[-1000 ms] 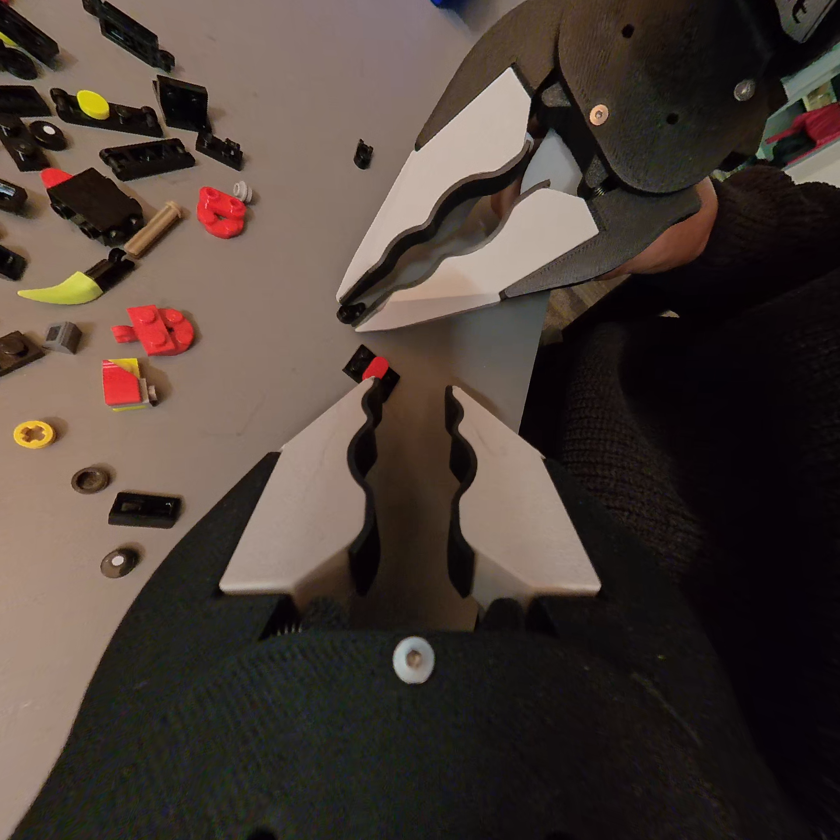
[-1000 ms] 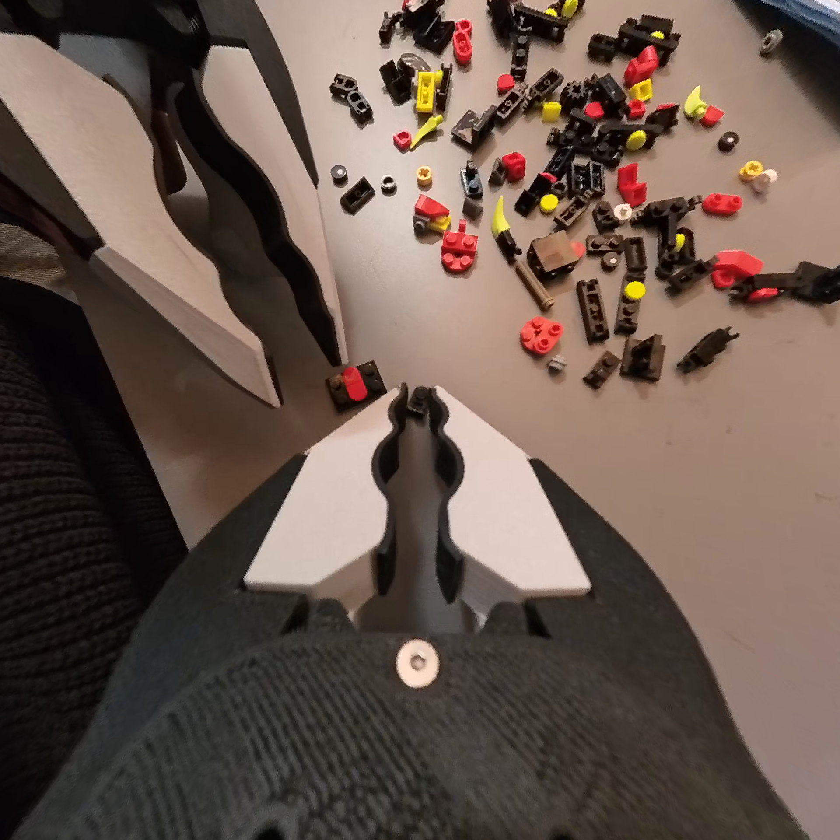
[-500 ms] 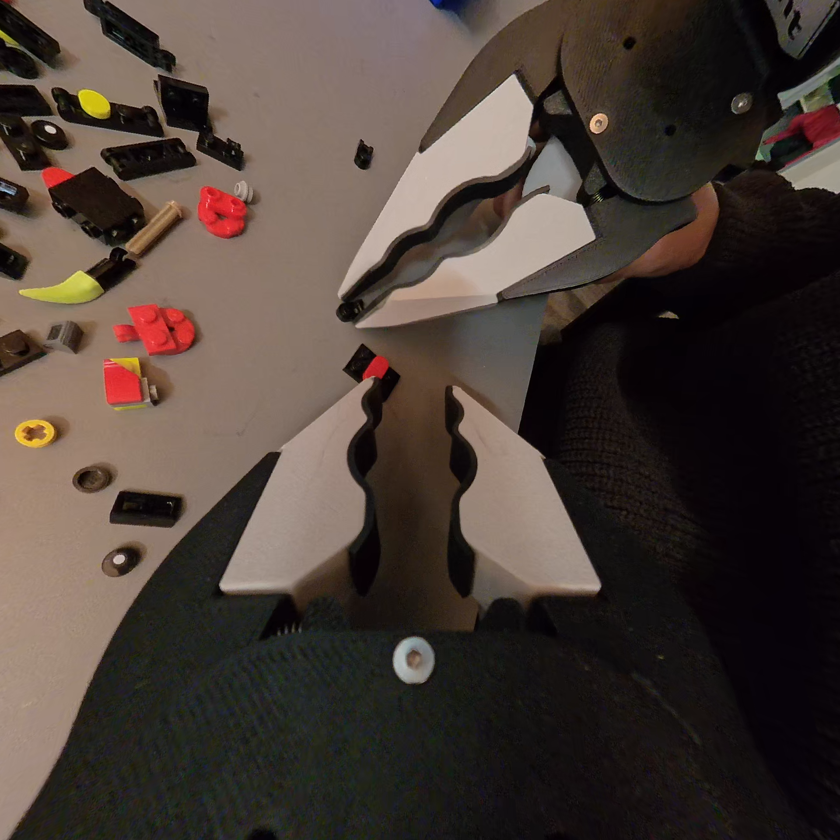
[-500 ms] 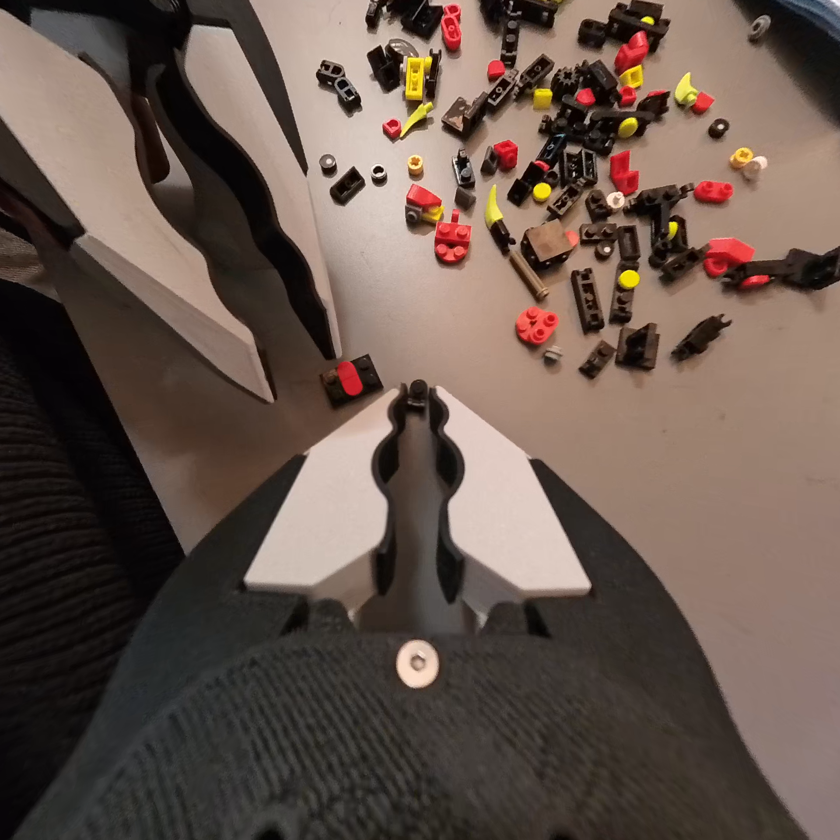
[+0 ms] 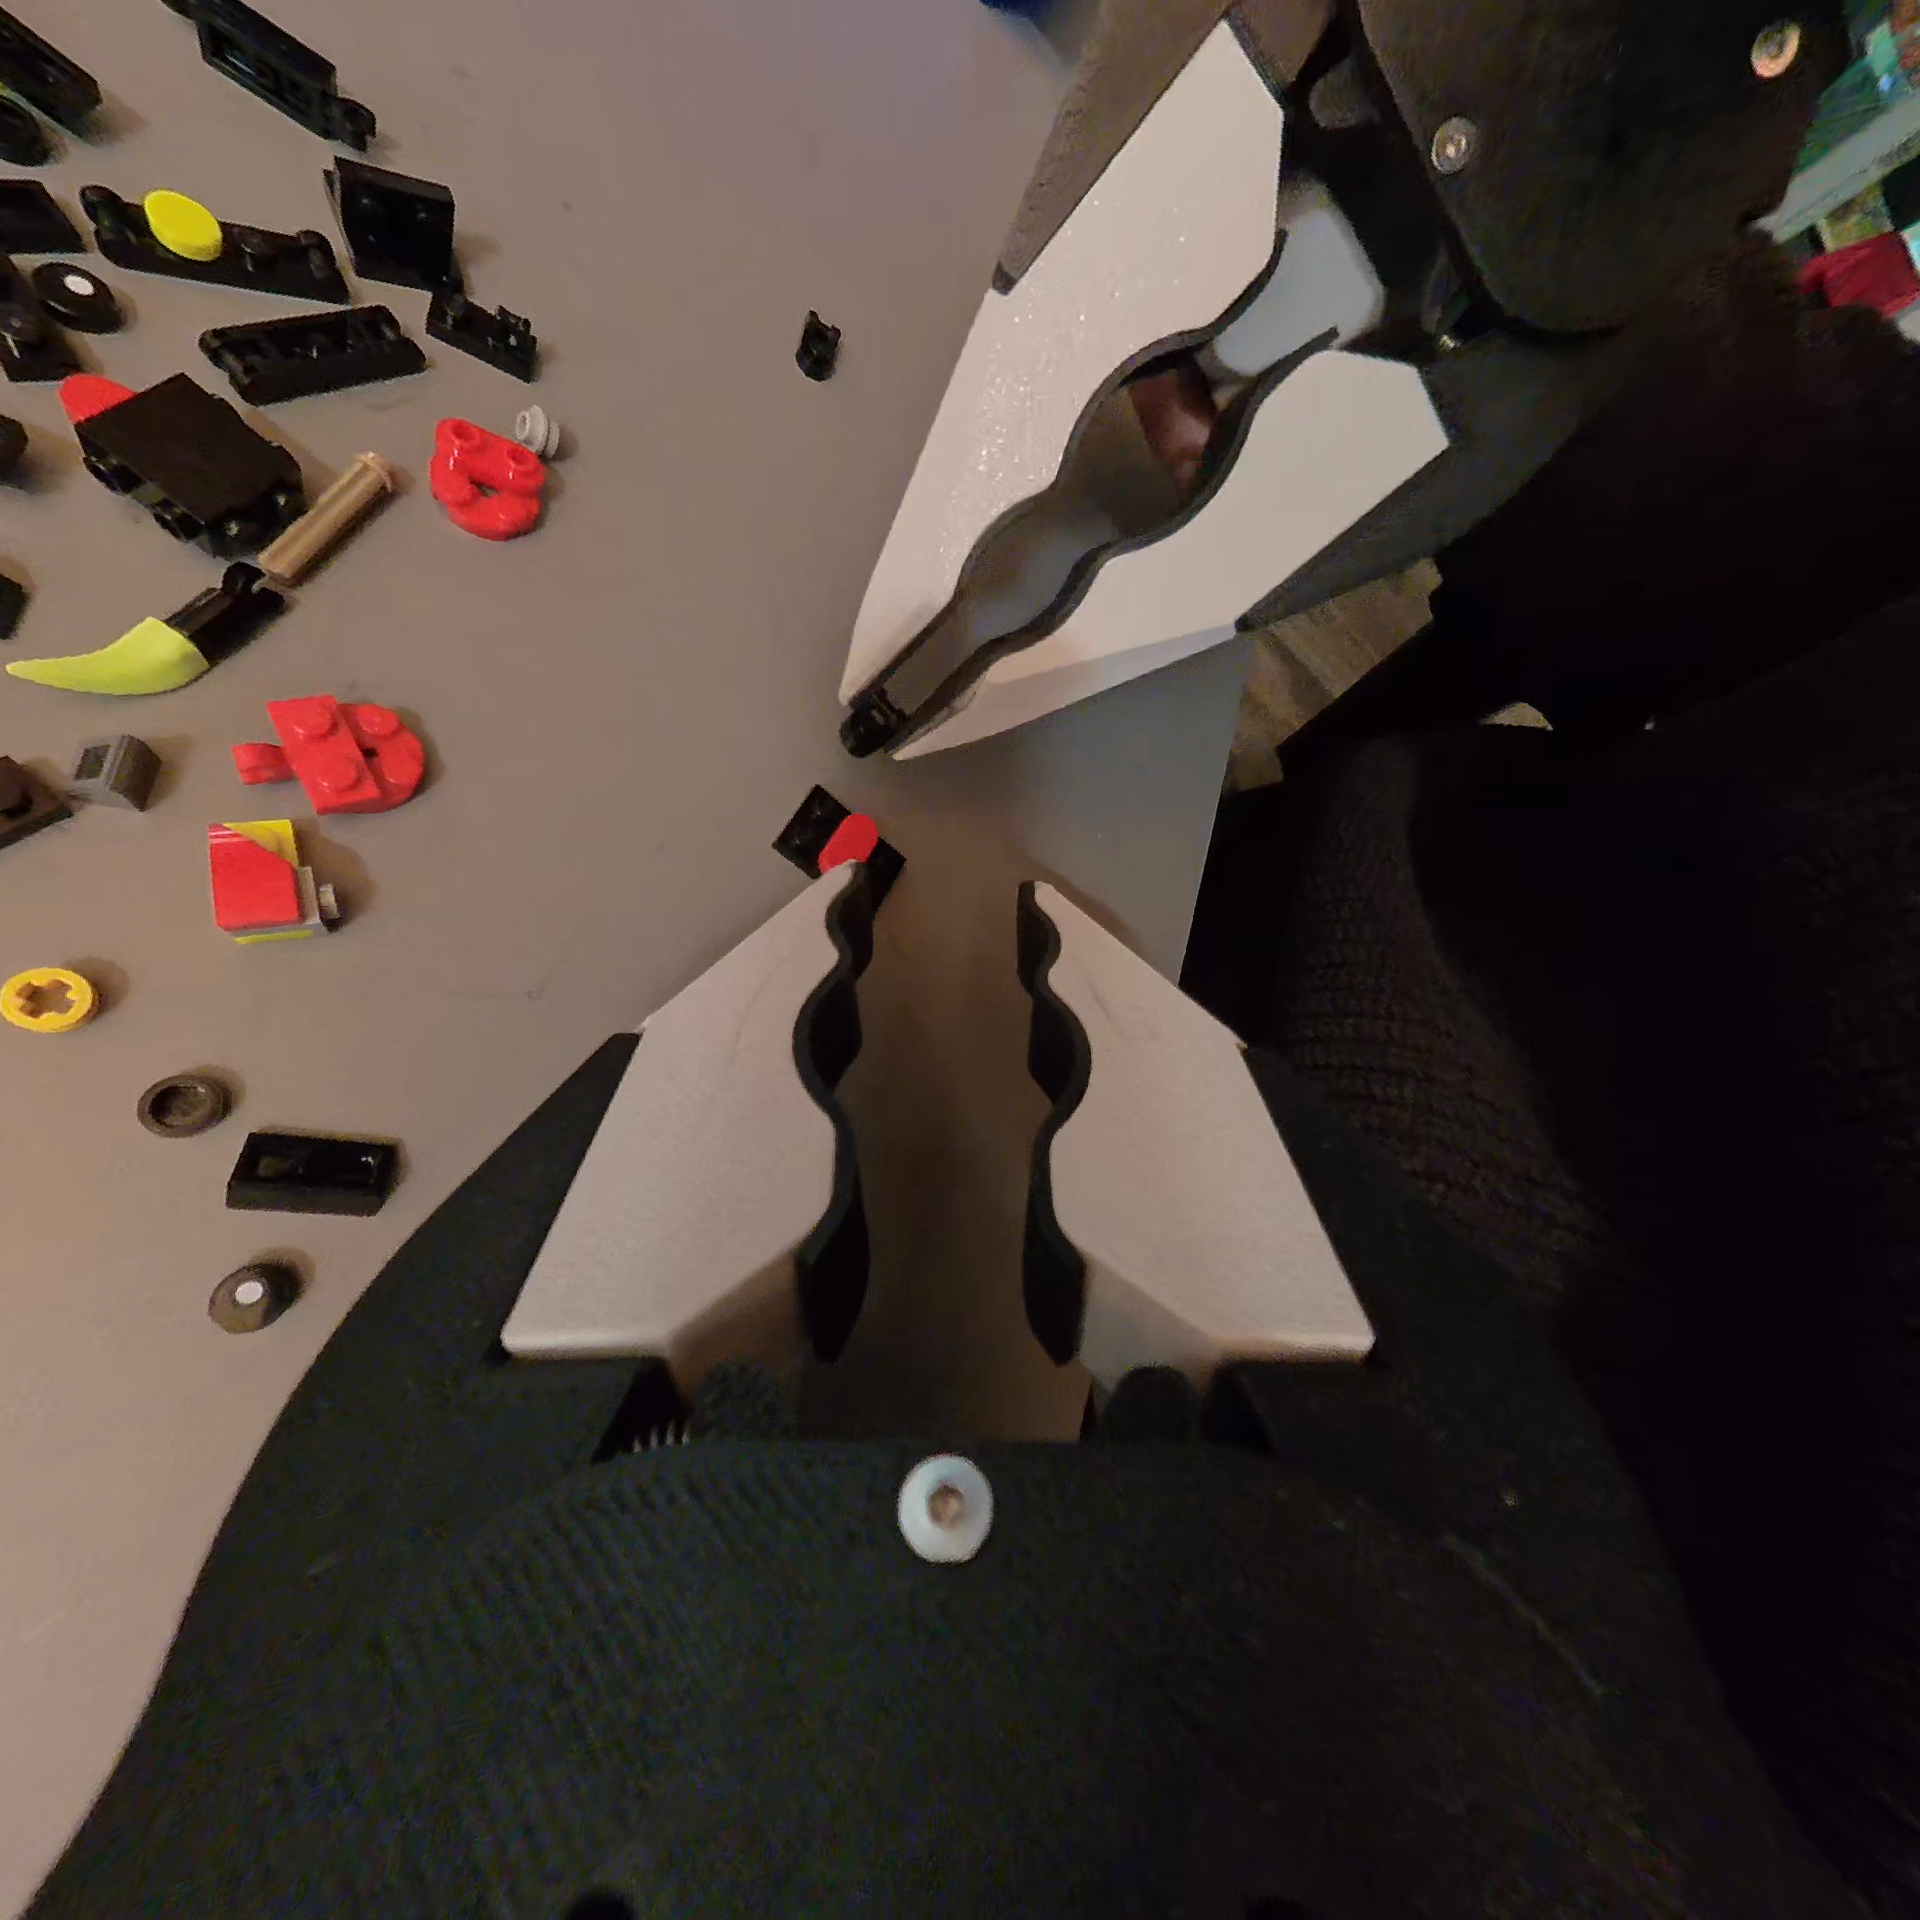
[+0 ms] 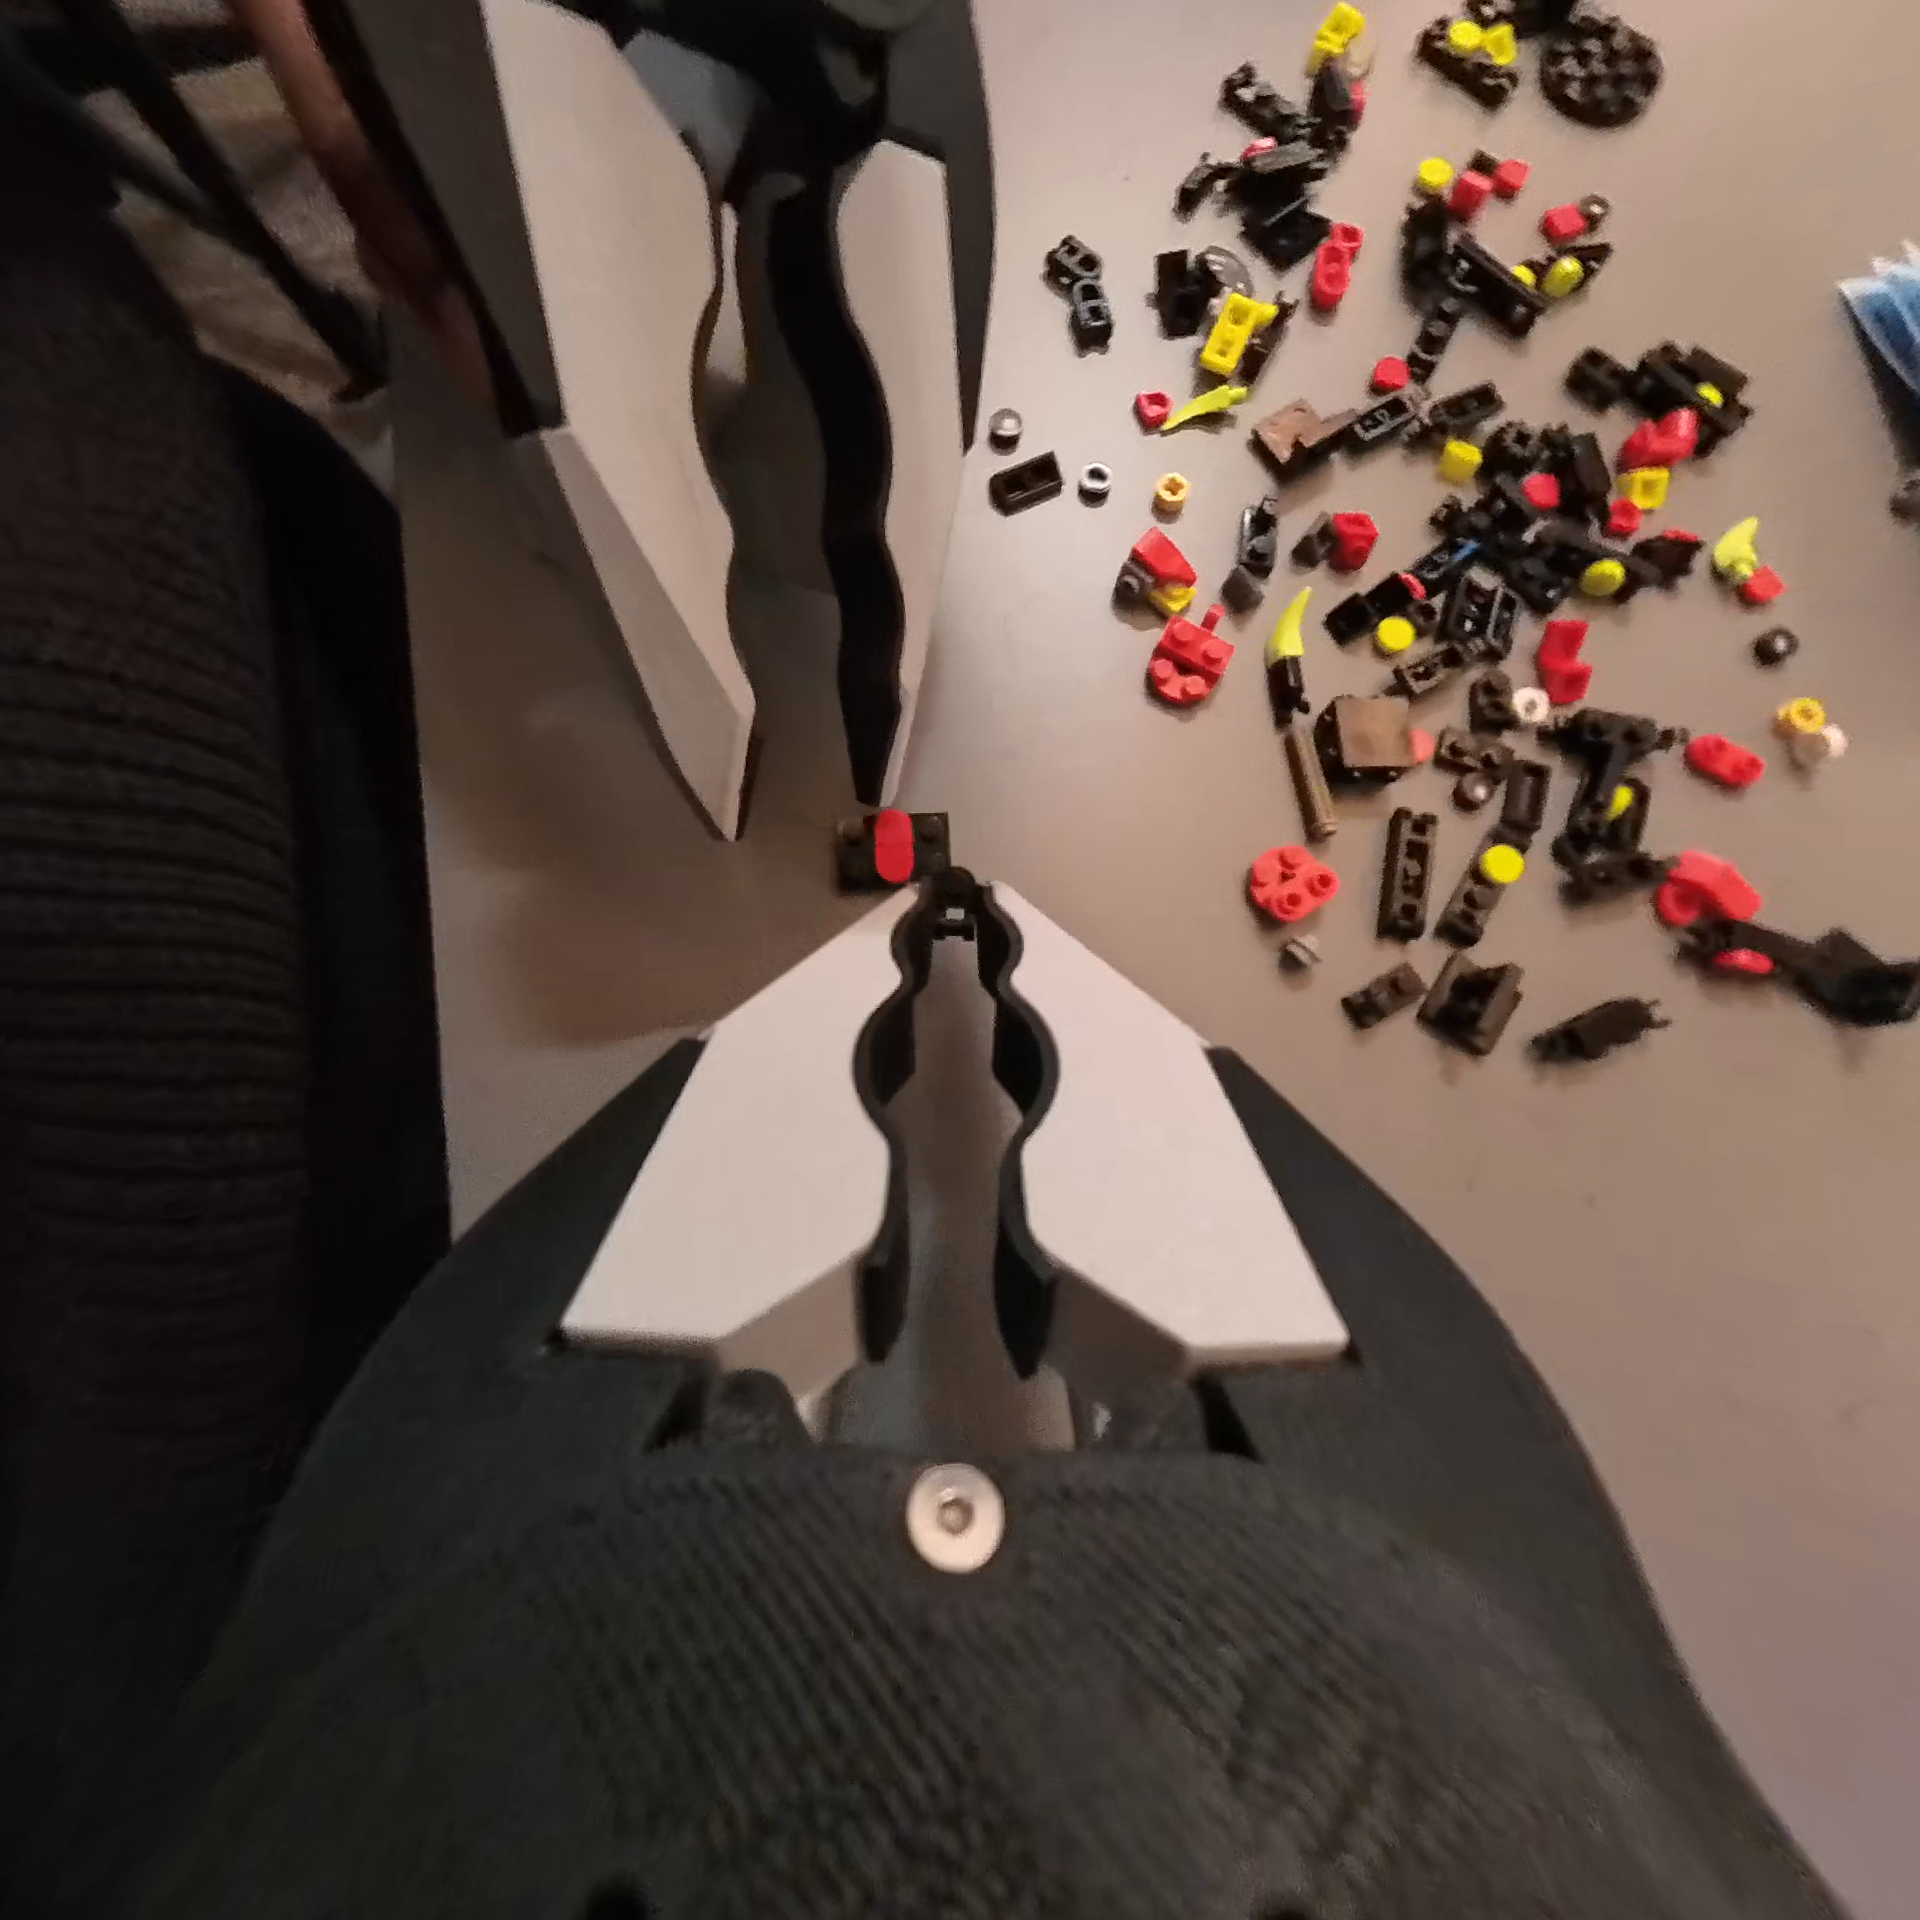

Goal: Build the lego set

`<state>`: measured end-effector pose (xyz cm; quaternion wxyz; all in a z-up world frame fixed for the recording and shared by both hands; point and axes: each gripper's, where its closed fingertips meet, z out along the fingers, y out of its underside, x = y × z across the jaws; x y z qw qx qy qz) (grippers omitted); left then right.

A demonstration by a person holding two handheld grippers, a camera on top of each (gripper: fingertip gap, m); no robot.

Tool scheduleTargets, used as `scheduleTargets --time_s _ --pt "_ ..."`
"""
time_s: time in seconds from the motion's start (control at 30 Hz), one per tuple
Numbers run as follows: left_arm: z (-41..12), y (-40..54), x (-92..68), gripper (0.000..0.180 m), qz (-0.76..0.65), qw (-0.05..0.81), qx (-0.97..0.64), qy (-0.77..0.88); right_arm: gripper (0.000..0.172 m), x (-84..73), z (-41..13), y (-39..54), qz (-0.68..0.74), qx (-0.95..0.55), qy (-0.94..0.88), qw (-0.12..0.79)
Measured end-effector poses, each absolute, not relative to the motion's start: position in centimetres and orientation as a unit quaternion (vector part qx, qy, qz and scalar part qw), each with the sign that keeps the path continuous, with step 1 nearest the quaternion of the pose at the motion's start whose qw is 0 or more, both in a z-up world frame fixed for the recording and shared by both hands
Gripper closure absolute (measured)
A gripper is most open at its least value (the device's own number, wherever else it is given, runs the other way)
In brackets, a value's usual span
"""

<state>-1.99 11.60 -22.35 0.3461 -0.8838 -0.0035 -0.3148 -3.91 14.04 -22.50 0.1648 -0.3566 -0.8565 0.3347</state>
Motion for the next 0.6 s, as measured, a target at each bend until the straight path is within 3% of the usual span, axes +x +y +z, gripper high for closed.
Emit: scheduleTargets --time_s 0.03,0.2,0.6 --pt "-22.4 11.6 -2.0 0.155 -0.313 0.346 -0.884 -0.002 0.166 -4.0 -22.7 14.2 0.330 -0.345 -0.863 0.166" --pt "-22.6 11.5 -2.0 0.155 -0.298 0.345 -0.890 0.006 0.166 -3.9 -22.9 13.0 0.360 -0.321 -0.867 0.122" --pt "-23.1 11.3 -2.0 0.154 -0.301 0.334 -0.893 0.003 0.166 -4.1 -23.6 13.0 0.347 -0.313 -0.878 0.107"
